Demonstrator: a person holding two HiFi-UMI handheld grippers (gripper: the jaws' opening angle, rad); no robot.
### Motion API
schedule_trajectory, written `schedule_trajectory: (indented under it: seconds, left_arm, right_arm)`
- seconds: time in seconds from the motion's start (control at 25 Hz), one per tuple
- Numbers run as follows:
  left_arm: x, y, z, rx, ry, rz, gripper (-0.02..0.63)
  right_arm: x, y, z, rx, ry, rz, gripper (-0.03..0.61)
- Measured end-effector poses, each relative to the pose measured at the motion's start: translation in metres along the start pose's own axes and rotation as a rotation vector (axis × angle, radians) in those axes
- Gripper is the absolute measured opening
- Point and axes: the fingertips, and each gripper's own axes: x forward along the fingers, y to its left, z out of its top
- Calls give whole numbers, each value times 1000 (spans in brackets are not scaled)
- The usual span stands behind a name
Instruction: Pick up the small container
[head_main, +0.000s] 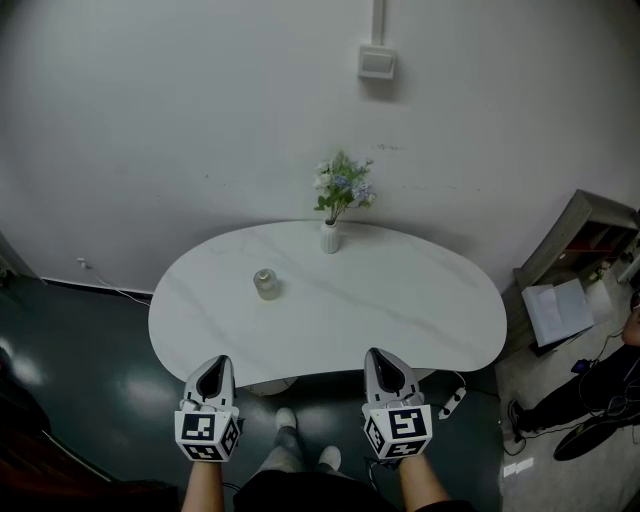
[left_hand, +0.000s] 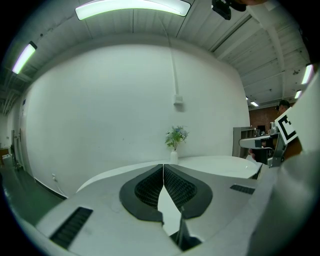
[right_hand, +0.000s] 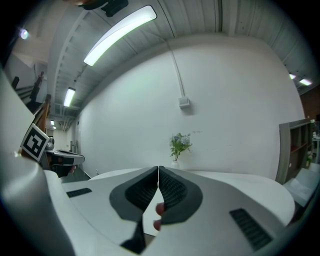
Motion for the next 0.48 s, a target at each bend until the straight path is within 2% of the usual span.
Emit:
schedule_trajectory:
  seconds: [0.48]
  left_arm:
    - [36, 18, 5, 0, -2, -6, 14]
  right_arm:
    - [34, -3, 3, 2, 9, -9, 66]
